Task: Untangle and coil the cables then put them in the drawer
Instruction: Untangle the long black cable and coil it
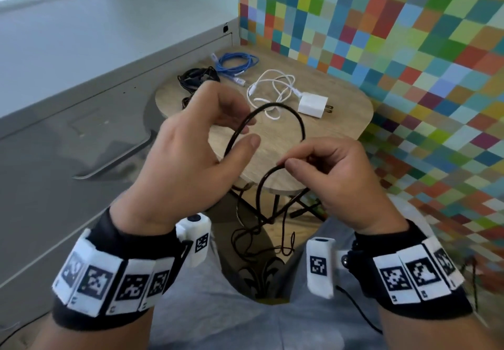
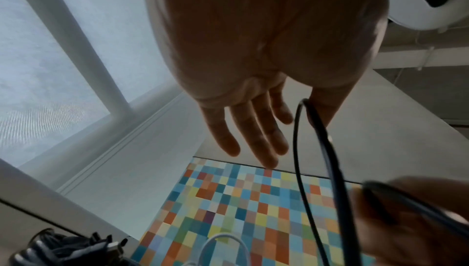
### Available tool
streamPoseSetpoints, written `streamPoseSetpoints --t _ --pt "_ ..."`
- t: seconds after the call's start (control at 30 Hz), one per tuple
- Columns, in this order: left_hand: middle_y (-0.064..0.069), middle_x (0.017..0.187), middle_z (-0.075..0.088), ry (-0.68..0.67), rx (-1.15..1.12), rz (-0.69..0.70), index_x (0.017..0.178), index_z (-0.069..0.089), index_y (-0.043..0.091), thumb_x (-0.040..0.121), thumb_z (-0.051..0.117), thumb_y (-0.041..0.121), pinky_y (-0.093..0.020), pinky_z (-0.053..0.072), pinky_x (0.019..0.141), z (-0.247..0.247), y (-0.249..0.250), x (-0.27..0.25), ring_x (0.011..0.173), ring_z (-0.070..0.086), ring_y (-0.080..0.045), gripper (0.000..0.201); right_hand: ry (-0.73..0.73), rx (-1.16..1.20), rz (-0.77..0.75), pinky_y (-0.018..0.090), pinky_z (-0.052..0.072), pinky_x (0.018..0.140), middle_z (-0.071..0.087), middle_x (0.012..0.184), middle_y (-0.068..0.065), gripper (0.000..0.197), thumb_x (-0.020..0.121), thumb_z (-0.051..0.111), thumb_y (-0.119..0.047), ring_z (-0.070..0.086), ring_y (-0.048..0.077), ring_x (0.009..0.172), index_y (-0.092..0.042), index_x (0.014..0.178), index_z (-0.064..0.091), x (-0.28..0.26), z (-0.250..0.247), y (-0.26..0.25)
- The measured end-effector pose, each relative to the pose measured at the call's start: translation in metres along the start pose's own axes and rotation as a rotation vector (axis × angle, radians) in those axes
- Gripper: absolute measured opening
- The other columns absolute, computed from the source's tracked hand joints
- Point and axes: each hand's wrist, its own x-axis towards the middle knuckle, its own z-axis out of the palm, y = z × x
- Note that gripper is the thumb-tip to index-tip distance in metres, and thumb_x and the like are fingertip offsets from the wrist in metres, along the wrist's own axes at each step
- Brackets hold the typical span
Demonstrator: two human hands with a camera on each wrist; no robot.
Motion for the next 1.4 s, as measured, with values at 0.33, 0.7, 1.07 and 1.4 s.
streamPoseSetpoints --t 0.33,0.7,1.07,1.4 --pt "0.014 0.079 0.067 -0.315 0.206 -0.075 0.095 0.069 0.033 0.086 0.069 0.058 -0.034 0.053 0.067 0.009 -0.001 -0.001 0.073 0.064 -0.001 0.027 -0.065 0.115 -0.051 0.048 0.06 0.069 0.073 0.089 0.016 0.04 0.083 0.059 0.01 0.064 0.046 0.081 -0.02 0.102 0.078 -0.001 0.004 -0.003" --pt "-0.01 0.059 0.053 0.286 -0.266 -0.068 0.083 0.053 0.022 0.11 0.043 0.02 -0.027 0.038 0.045 0.002 -0.004 0.006 0.043 0.048 -0.017 0.029 -0.092 -0.154 0.123 0.04 0.056 0.064 0.071 0.08 0.01 0.016 0.091 0.071 -0.009 0.065 0.036 0.075 -0.022 0.092 0.079 0.002 -0.013 0.006" --pt "-0.014 0.073 0.066 0.188 -0.175 -0.254 0.093 0.077 0.014 0.097 0.056 0.014 -0.044 0.046 0.061 -0.027 -0.017 0.006 0.069 0.059 -0.037 0.021 0.005 0.072 0.135 0.02 0.037 0.052 0.049 0.061 0.0 0.024 0.085 0.072 -0.014 0.041 0.008 0.054 -0.008 0.07 0.055 0.005 -0.023 0.005" --pt "0.02 0.083 0.072 -0.415 0.03 -0.245 0.114 0.073 0.041 0.095 0.063 0.043 -0.022 0.052 0.076 0.006 0.002 0.001 0.079 0.066 0.005 0.022 -0.087 0.078 0.034 0.037 0.043 0.055 0.048 0.072 0.02 0.018 0.083 0.074 -0.005 0.046 0.032 0.06 -0.013 0.092 0.062 -0.002 0.006 -0.012"
